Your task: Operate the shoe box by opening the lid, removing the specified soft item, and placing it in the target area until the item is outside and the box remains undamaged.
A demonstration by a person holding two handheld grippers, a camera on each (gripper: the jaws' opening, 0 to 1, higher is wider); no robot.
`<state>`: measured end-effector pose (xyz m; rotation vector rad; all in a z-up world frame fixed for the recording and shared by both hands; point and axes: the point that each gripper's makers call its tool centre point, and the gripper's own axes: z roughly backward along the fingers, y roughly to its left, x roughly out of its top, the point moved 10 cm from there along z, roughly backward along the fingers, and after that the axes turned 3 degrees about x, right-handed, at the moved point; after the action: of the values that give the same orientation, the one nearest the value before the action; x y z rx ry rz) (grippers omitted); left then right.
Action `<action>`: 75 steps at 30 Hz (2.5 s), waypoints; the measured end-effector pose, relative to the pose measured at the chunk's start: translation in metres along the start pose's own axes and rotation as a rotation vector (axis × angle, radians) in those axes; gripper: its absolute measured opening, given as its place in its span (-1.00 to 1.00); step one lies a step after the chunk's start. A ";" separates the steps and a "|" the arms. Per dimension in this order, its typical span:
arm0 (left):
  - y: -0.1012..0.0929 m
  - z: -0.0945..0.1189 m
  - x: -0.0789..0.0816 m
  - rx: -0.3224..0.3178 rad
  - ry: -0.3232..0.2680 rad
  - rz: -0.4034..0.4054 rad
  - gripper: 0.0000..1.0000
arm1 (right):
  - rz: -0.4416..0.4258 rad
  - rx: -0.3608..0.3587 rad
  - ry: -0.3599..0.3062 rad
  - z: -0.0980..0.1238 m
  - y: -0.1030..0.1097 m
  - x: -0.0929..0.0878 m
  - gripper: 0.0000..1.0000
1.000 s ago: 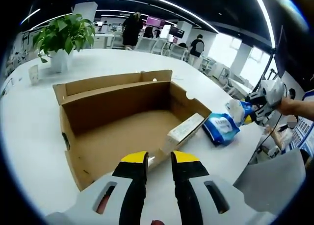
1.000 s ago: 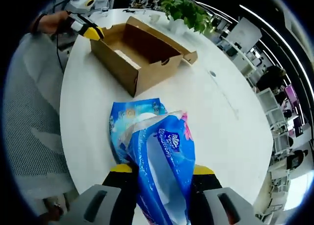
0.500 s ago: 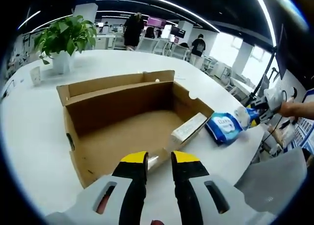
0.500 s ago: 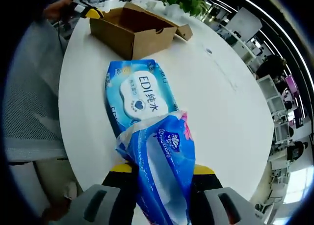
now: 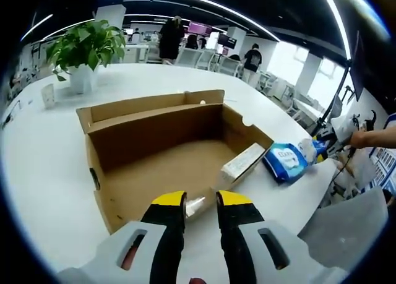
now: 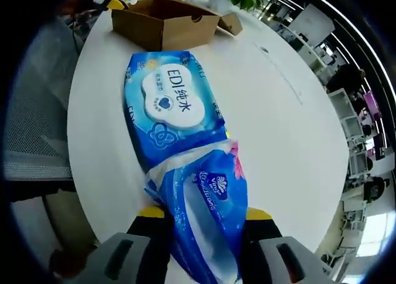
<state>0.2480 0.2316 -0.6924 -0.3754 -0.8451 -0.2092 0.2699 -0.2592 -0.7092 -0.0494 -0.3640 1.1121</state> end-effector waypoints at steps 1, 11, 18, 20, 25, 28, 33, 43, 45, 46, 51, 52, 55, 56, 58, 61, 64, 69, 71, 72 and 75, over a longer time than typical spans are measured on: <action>0.000 0.001 0.000 0.003 0.001 -0.003 -0.62 | 0.000 0.005 0.003 -0.002 -0.002 -0.001 -0.19; -0.003 0.010 0.000 0.033 -0.003 -0.008 -0.62 | 0.038 0.027 0.028 -0.016 -0.014 -0.004 -0.19; -0.004 0.017 0.004 0.047 -0.002 -0.022 -0.61 | 0.083 0.038 0.036 -0.021 -0.019 -0.002 -0.18; -0.004 0.020 0.005 0.050 -0.003 -0.024 -0.61 | 0.103 0.045 0.039 -0.023 -0.018 -0.002 -0.16; 0.001 0.036 0.008 0.063 0.007 -0.079 -0.59 | 0.123 0.046 0.030 -0.026 -0.019 -0.003 -0.12; 0.009 0.038 0.003 0.080 0.008 -0.056 -0.59 | 0.135 0.042 0.026 -0.026 -0.020 -0.001 -0.11; 0.007 0.035 0.006 0.085 -0.008 -0.051 -0.59 | 0.233 0.054 0.051 -0.026 -0.018 0.005 -0.08; 0.006 0.036 0.007 0.083 -0.025 -0.078 -0.57 | 0.297 0.071 0.074 -0.011 -0.024 0.006 -0.07; 0.006 0.037 0.007 0.091 -0.027 -0.077 -0.56 | 0.309 0.072 0.081 -0.005 -0.027 0.009 -0.08; 0.007 0.038 0.008 0.108 -0.025 -0.102 -0.56 | 0.316 0.072 0.083 -0.002 -0.029 0.010 -0.08; 0.002 0.036 0.009 0.095 -0.026 -0.135 -0.54 | 0.346 0.052 0.079 0.016 -0.038 0.022 -0.09; 0.002 0.036 0.009 0.094 -0.025 -0.140 -0.54 | 0.357 0.048 0.080 0.018 -0.039 0.024 -0.10; 0.002 0.036 0.009 0.090 -0.027 -0.141 -0.54 | 0.391 0.043 0.079 0.023 -0.043 0.037 -0.11; 0.002 0.036 0.010 0.090 -0.028 -0.141 -0.54 | 0.403 0.041 0.069 0.024 -0.044 0.045 -0.12; 0.004 0.037 0.011 0.099 -0.032 -0.141 -0.54 | 0.417 0.039 0.055 0.026 -0.044 0.059 -0.14; 0.005 0.038 0.012 0.100 -0.041 -0.131 -0.54 | 0.441 0.045 0.032 0.025 -0.042 0.077 -0.15; 0.004 0.037 0.012 0.092 -0.045 -0.133 -0.54 | 0.464 0.053 -0.014 0.024 -0.038 0.106 -0.16; 0.009 0.039 0.013 0.099 -0.056 -0.103 -0.54 | 0.497 0.084 -0.103 0.018 -0.028 0.152 -0.15; 0.009 0.039 0.013 0.100 -0.057 -0.095 -0.54 | 0.503 0.097 -0.130 0.017 -0.023 0.168 -0.15; 0.008 0.040 0.012 0.099 -0.058 -0.093 -0.54 | 0.504 0.103 -0.151 0.015 -0.021 0.178 -0.15; 0.007 0.039 0.013 0.088 -0.059 -0.094 -0.54 | 0.483 0.132 -0.200 0.010 -0.012 0.202 -0.15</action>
<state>0.2316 0.2533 -0.6608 -0.2608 -0.9280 -0.2477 0.3560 -0.0873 -0.6444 0.0962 -0.4700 1.6238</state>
